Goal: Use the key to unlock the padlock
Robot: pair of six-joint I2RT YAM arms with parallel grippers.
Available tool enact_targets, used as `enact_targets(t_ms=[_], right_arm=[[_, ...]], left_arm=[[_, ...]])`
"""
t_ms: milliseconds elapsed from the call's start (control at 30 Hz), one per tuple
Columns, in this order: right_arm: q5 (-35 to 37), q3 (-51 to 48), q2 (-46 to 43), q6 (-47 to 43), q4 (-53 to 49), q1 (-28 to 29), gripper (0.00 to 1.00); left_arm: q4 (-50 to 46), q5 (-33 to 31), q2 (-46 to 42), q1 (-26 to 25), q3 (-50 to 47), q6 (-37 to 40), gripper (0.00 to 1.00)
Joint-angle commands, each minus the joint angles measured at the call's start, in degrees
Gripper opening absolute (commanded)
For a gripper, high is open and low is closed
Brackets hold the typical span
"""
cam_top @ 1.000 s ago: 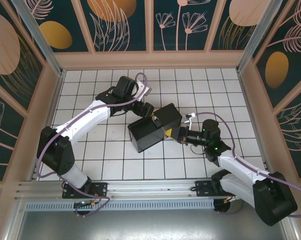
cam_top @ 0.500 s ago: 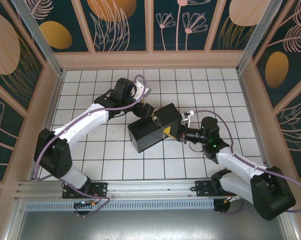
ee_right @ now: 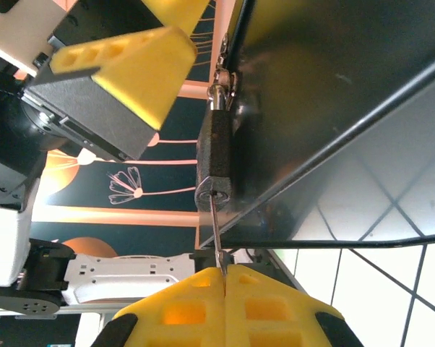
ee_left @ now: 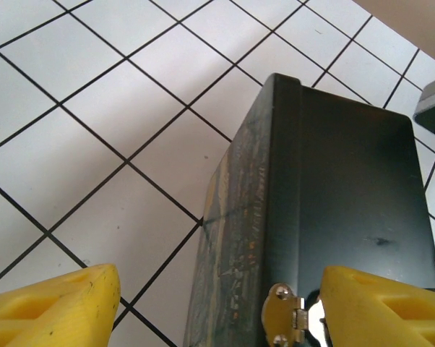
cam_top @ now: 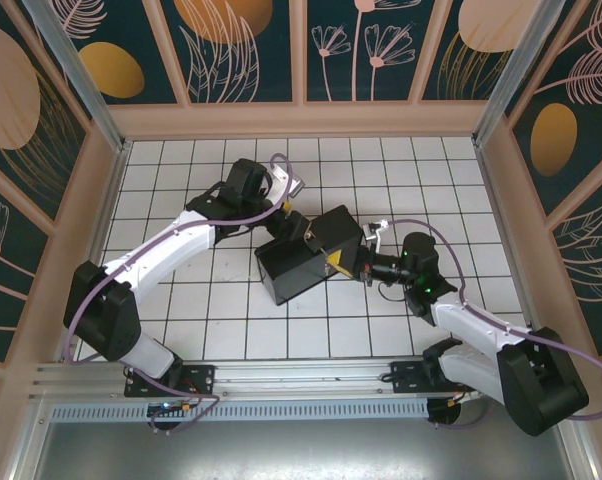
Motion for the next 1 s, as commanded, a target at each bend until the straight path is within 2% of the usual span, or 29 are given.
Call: enact_targets(t_ms=[0, 167, 333, 567, 733, 967], right_arm=[[-1.17, -0.7, 0.88, 2.5, 7.03, -0.6, 0.0], [-2.24, 0.15, 1.56, 2.9, 7.28, -0.69, 0.0], [-2.2, 1.37, -0.52, -0.58, -0.76, -0.77, 0.0], [2.14, 1.87, -11.3, -3.06, -14.15, -0.69, 0.0], [5.2, -1.04, -16.57, 0.27, -14.4, 0.22, 0.0], [4.22, -2.36, -11.67, 0.88, -9.58, 1.16, 0.0]], left_arm=[[0.97, 1.69, -1.34, -0.74, -0.87, 2.25, 0.73], [0.53, 0.46, -0.86, -0.83, -0.83, 2.93, 0.73], [-2.53, -4.93, 1.07, -0.8, 4.06, -1.54, 0.73], [-8.11, -9.95, 4.09, -0.83, 11.24, -3.57, 0.74], [-6.16, -7.76, 4.69, -0.81, 10.65, -1.84, 0.74], [-2.62, -1.58, 1.24, -0.9, 4.21, 3.74, 0.73]])
